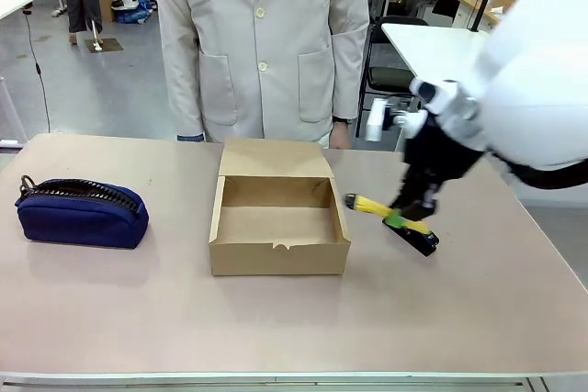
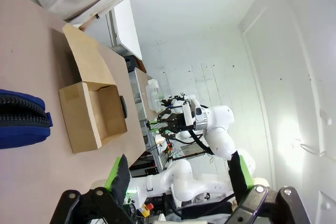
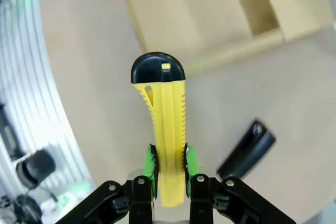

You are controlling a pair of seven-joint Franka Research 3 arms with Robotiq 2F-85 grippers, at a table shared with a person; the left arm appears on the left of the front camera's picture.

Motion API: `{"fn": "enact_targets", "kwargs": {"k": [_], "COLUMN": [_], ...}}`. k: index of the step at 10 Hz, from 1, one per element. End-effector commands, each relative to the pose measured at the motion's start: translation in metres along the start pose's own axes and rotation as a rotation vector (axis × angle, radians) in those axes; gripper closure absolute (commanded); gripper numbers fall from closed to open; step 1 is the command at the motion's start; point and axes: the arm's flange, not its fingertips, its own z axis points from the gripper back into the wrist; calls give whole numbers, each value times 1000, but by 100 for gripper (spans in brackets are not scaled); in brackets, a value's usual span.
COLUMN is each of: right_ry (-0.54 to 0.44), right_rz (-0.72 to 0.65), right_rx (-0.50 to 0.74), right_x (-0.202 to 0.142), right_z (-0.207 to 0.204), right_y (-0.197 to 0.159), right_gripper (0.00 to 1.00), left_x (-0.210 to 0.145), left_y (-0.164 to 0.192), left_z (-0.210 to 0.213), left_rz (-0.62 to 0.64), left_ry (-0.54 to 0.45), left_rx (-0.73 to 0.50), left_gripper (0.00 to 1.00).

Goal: Pack the item into the box.
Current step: Pick up the item indicated by the person and place it inside the Mailer Box.

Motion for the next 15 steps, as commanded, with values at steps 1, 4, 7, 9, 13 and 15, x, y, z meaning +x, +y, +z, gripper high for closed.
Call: {"fn": "enact_targets", "kwargs": {"k": [1,4,7,9,13,15], "right_ry": [-72,-126,-137,-121,-93,-105], "right_rz": [21,79,166,164,170,171], "right_rx": [-51,-78,-47,-12,-5,-14], "right_x": [46,104,116,116,117,117], "right_z": [-20,-56,-96,-108,-112,-112], "right_y": [1,11,5,4,3,2], "right_gripper": [78,78,78,78,60,1], "left_x": [1,1,1,1,1,1], "left_y": [-3,-3,-3,-3,-3,-3], "left_z": [-1,-1,-1,-1,-1,-1], "left_rz": [-21,-21,-21,-21,-21,-21], "left_ry": [-10,-10,-10,-10,-10,-10], "left_rx": [-24,-24,-24,-24,-24,-24], "left_gripper": [0,0,0,0,0,0]}}
